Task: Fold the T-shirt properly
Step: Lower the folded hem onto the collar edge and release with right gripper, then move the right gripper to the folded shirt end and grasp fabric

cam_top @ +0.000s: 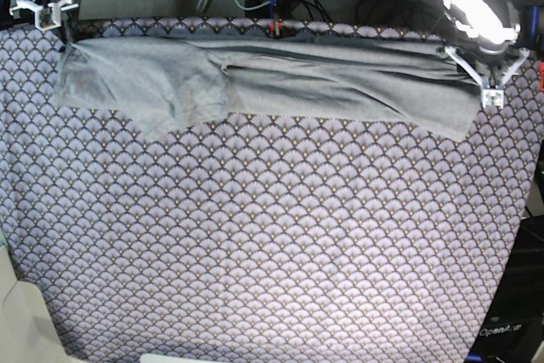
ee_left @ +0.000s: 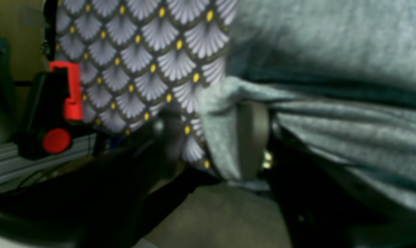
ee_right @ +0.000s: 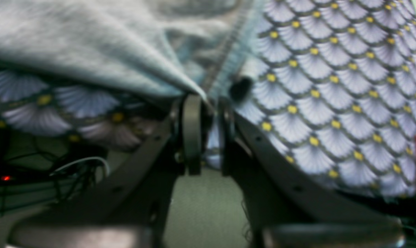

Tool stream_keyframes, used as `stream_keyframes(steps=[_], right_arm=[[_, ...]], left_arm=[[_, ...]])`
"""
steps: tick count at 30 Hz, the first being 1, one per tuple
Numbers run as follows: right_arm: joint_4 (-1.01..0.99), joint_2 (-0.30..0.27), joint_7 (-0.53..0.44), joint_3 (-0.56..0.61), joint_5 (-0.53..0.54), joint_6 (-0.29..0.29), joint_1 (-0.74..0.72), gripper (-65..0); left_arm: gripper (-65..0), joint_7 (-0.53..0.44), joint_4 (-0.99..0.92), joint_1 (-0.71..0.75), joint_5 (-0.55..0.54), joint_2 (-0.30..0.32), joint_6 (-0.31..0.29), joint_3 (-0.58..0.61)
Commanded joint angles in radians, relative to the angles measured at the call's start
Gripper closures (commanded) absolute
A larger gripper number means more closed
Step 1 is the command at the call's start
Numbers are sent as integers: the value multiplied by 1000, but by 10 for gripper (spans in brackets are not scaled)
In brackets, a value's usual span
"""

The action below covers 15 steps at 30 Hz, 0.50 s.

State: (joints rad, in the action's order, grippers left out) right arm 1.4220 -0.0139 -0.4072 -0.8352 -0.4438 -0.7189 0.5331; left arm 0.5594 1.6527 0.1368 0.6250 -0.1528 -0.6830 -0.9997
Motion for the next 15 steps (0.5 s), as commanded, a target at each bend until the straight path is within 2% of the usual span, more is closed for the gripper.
stream_keyframes(steps=[1,5,15], right_arm=[[12,-16,-3,-36,10,21,11,-101],[12,-14,-8,-80,50,21,11,-100],[70,-22,-6,-151,208,21,-38,-103]], left_arm=[[-321,100,-6,27,68,-4,-15,-8],[-382,100,-6,30,68,-4,-15,-9],[-389,101,-6,24,60,-4,-15,-8]])
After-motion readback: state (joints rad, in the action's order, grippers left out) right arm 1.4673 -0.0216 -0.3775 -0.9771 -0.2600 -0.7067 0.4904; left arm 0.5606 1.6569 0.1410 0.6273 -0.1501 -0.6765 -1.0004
